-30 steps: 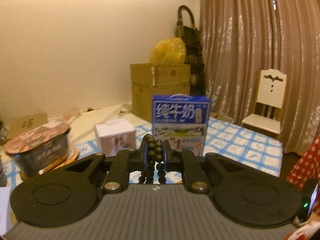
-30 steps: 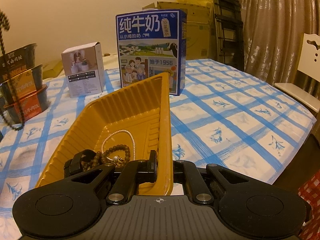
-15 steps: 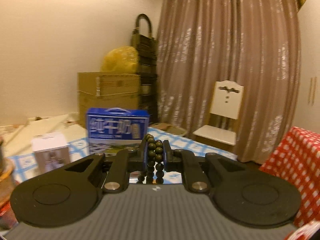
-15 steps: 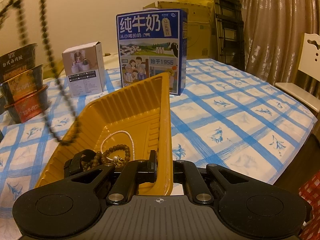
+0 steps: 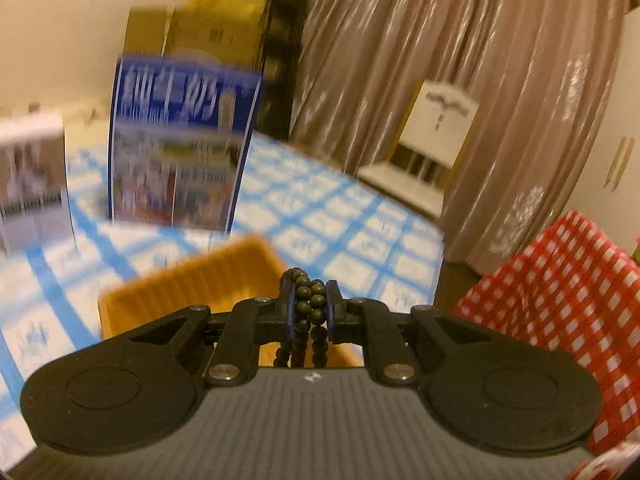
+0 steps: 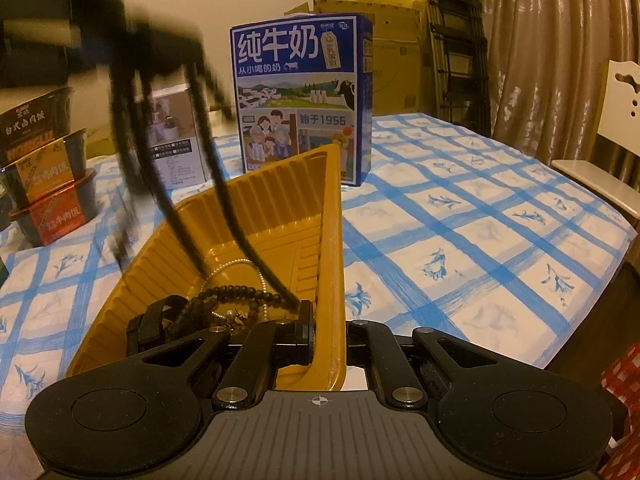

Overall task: Organize jewelry
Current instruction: 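Lift the dark bead necklace and lower it into the orange tray, then open the left tool while the right tool sets the orange tray on the table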

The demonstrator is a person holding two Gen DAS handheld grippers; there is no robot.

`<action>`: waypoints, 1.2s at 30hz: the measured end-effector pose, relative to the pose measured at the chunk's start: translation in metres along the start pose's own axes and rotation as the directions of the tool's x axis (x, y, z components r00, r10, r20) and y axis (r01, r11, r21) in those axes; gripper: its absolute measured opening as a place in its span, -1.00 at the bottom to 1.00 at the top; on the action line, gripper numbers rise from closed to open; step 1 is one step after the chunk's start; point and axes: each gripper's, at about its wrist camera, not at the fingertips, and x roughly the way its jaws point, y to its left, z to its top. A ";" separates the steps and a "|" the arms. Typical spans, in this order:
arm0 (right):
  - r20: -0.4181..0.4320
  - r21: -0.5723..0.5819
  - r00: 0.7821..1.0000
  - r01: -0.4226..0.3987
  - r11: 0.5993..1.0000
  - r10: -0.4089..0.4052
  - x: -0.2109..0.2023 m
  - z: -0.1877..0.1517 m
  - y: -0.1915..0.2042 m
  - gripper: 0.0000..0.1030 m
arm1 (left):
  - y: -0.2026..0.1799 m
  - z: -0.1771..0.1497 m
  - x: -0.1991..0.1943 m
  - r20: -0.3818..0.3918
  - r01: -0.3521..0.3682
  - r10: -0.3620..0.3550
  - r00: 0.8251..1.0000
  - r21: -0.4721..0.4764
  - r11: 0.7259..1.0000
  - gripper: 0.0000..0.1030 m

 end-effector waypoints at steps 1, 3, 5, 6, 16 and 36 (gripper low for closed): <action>-0.001 0.002 1.000 0.000 1.000 0.000 0.000 0.000 -0.001 -0.87 | 0.004 -0.007 0.006 -0.027 -0.002 0.001 1.000 -0.013 1.000 -0.75; -0.003 0.006 1.000 -0.001 1.000 0.001 0.001 -0.001 -0.001 -0.87 | 0.010 -0.020 0.018 -0.072 -0.013 0.011 0.997 -0.026 1.000 -0.75; -0.005 0.009 1.000 -0.002 1.000 0.002 0.001 -0.002 -0.002 -0.88 | 0.014 -0.030 0.027 -0.107 -0.023 0.019 0.994 -0.034 0.999 -0.75; -0.006 0.011 1.000 -0.002 1.000 0.002 0.001 -0.002 -0.002 -0.88 | 0.016 -0.035 0.031 -0.125 -0.029 0.023 0.992 -0.045 0.999 -0.75; -0.011 0.022 1.000 0.001 1.000 -0.001 0.001 -0.005 -0.004 -0.88 | 0.026 -0.061 0.042 -0.205 -0.047 0.029 0.978 -0.084 0.995 -0.33; 0.023 0.118 0.998 -0.058 0.991 0.055 0.029 0.011 0.004 -0.88 | 0.081 -0.076 -0.045 -0.121 -0.315 0.300 0.946 -0.137 0.939 0.02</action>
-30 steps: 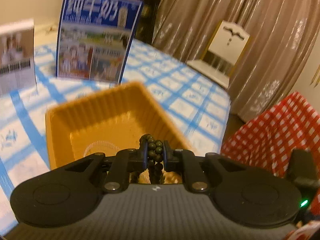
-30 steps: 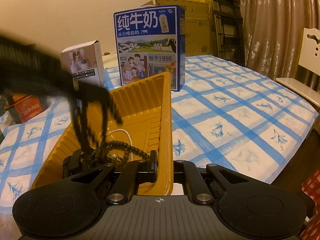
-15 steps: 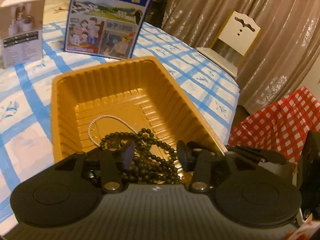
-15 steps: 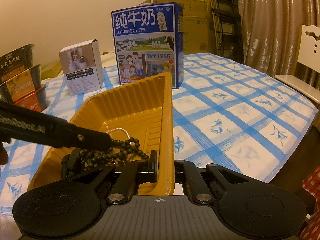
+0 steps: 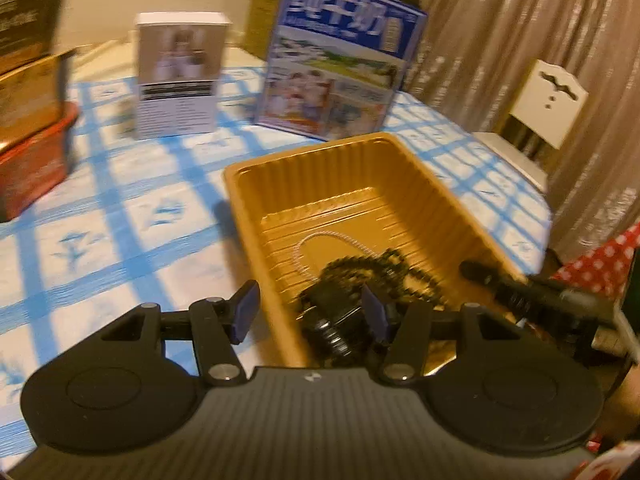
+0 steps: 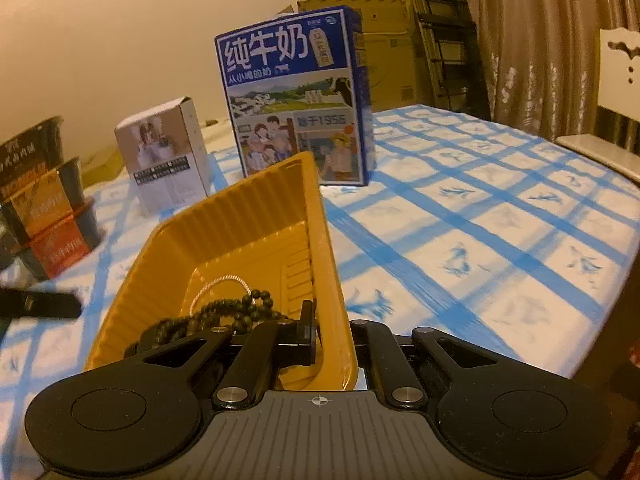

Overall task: Organize jewelry
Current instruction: 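Open the left tool while the right tool sets the orange tray on the table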

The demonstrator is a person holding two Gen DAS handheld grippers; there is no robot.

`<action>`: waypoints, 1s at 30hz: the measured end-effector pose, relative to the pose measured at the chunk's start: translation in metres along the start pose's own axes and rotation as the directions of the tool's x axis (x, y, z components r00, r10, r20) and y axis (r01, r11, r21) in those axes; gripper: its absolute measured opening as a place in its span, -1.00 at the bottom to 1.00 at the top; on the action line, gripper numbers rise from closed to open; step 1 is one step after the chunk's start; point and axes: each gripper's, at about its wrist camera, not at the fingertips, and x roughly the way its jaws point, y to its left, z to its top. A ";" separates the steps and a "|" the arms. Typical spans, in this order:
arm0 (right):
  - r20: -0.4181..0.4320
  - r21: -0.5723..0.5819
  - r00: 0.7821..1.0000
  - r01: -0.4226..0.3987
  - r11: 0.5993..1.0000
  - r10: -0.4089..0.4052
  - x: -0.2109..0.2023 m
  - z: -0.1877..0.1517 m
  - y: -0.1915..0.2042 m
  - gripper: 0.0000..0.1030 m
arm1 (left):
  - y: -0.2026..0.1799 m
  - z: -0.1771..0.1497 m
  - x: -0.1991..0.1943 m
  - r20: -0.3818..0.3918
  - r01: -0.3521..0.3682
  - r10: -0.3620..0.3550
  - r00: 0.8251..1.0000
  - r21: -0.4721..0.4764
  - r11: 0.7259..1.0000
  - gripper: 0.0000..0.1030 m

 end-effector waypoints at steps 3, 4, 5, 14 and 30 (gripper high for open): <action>-0.006 0.006 1.000 -0.025 1.000 0.025 0.015 0.004 0.010 -0.88 | 0.016 -0.004 -0.007 0.007 -0.048 0.048 0.999 -0.022 0.999 0.02; -0.009 0.002 0.999 -0.032 0.999 0.032 0.022 0.005 0.014 -0.88 | 0.022 -0.006 -0.009 0.007 -0.063 0.063 0.998 -0.032 0.997 0.02; -0.015 -0.008 0.999 -0.038 0.999 0.038 0.028 0.006 0.019 -0.89 | 0.027 -0.007 -0.011 0.007 -0.075 0.075 0.997 -0.038 0.996 0.02; -0.052 -0.073 0.995 -0.090 0.993 0.086 0.073 0.012 0.023 -0.89 | 0.054 -0.016 -0.019 -0.001 -0.172 0.172 0.985 -0.050 0.984 0.13; 0.042 -0.025 0.997 -0.056 0.998 0.057 0.011 0.042 0.000 0.53 | 0.041 -0.029 -0.050 0.045 -0.267 0.267 0.963 0.005 0.964 0.68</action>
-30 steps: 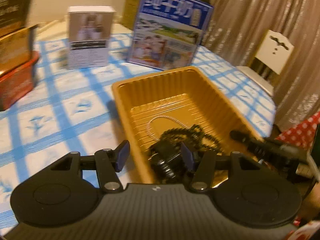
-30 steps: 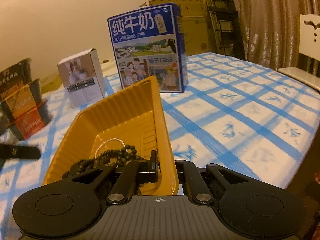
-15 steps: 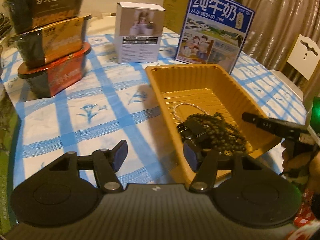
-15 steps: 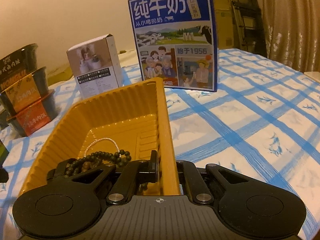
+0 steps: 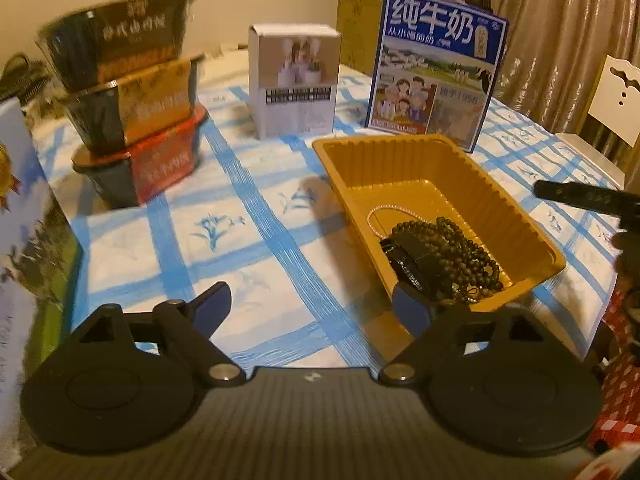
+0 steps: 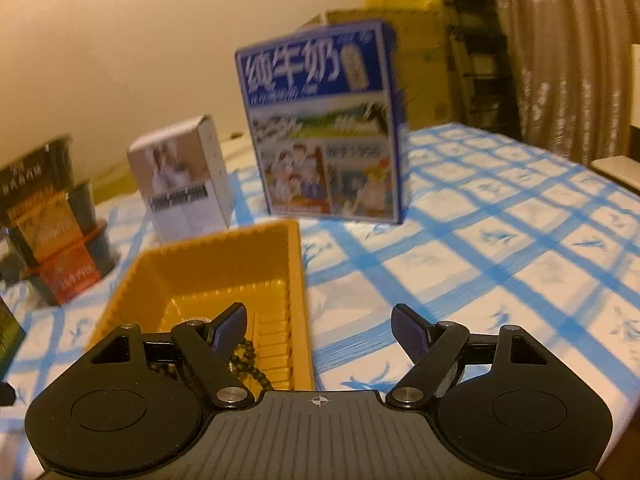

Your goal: Organize jewelry

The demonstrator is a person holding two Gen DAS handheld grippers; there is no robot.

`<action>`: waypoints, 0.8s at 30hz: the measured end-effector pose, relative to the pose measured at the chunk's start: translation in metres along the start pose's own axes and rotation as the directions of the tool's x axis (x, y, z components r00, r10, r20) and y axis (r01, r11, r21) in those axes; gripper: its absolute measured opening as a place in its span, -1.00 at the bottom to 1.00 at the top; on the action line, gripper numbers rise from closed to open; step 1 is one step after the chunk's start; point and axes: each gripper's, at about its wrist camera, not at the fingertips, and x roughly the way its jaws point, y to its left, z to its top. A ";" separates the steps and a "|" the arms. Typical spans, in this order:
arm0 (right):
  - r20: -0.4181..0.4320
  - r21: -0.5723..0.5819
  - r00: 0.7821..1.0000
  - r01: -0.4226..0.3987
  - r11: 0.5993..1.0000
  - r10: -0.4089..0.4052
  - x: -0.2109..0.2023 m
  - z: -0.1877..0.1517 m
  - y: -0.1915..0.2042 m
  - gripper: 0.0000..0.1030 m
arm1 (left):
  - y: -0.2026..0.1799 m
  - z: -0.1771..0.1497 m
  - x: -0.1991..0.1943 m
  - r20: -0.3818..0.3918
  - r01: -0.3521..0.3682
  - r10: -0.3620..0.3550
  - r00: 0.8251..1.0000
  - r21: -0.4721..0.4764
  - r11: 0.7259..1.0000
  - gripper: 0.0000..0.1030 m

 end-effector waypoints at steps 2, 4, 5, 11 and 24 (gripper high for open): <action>0.013 0.024 1.000 0.003 1.000 -0.004 -0.022 0.000 0.007 0.53 | -0.003 -0.001 -0.011 0.015 -0.016 0.016 1.000 0.009 1.000 0.72; 0.016 0.043 1.000 -0.011 0.999 0.010 -0.044 -0.003 0.017 0.53 | -0.007 -0.004 -0.025 0.037 -0.033 0.033 0.999 0.022 0.999 0.76; 0.012 0.050 1.000 -0.022 0.999 0.021 -0.055 -0.005 0.023 0.53 | -0.008 -0.006 -0.032 0.049 -0.037 0.036 0.998 0.025 0.999 0.76; -0.101 0.053 0.991 -0.083 0.995 0.088 -0.103 -0.018 0.062 0.53 | -0.002 -0.015 -0.074 0.026 -0.026 0.027 0.999 -0.033 0.999 0.76; -0.283 -0.062 0.948 -0.173 0.983 0.149 -0.158 -0.065 0.134 0.53 | 0.005 -0.060 -0.142 -0.049 -0.028 0.024 0.999 -0.077 0.997 0.76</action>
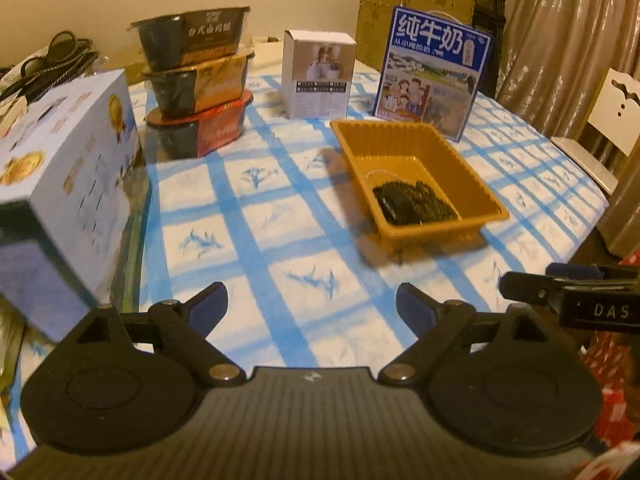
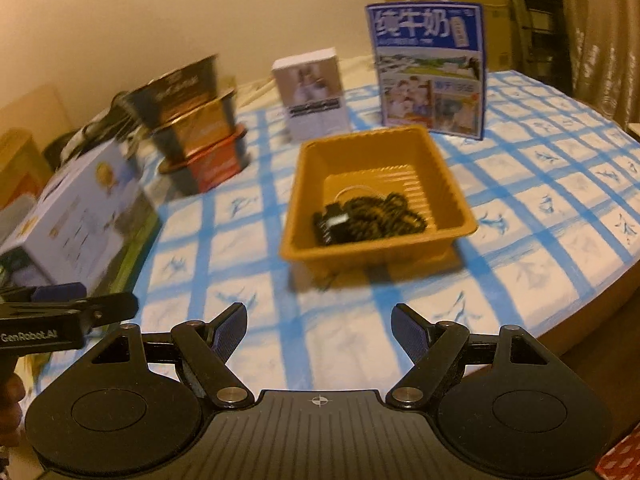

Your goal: Organize jewelry

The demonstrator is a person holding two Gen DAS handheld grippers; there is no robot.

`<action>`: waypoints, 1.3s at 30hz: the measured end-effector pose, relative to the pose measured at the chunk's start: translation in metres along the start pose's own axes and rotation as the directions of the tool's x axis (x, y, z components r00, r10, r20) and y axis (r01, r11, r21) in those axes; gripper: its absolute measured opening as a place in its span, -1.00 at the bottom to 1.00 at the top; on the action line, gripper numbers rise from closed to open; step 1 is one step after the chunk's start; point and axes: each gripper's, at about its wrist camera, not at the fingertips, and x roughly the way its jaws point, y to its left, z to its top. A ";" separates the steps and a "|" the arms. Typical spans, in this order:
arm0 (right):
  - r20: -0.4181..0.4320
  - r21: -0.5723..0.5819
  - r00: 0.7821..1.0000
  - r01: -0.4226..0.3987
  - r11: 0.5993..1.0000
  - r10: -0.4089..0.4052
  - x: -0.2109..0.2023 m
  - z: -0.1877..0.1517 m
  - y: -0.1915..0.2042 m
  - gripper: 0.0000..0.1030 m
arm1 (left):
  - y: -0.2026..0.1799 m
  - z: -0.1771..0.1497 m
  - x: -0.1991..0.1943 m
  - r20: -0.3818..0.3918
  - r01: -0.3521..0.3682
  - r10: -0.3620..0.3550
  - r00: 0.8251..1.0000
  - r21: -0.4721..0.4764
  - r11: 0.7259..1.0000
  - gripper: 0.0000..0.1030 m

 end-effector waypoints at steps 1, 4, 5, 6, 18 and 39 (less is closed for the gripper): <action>-0.003 -0.004 1.000 -0.007 1.000 0.007 -0.002 -0.004 0.003 0.53 | 0.000 -0.005 -0.003 -0.008 0.002 -0.002 1.000 -0.003 1.000 0.76; -0.016 -0.018 1.000 -0.012 1.000 0.012 -0.005 -0.011 0.010 0.53 | 0.001 -0.017 -0.008 -0.030 0.008 -0.008 1.000 -0.013 1.000 0.76; -0.019 -0.023 1.000 -0.014 1.000 0.013 -0.006 -0.014 0.012 0.53 | 0.001 -0.020 -0.010 -0.037 0.006 -0.007 0.999 -0.018 1.000 0.76; -0.022 -0.028 1.000 -0.018 0.999 0.017 -0.006 -0.016 0.014 0.53 | 0.001 -0.023 -0.011 -0.041 0.007 -0.008 0.999 -0.021 1.000 0.76; -0.032 -0.047 0.999 -0.039 0.998 0.038 -0.013 -0.029 0.016 0.53 | -0.009 -0.029 -0.022 -0.033 -0.004 0.004 0.999 0.006 1.000 0.76; -0.016 -0.037 0.999 -0.037 0.999 0.037 -0.018 -0.028 0.012 0.53 | -0.015 -0.028 -0.023 -0.030 -0.011 0.011 0.999 0.019 1.000 0.76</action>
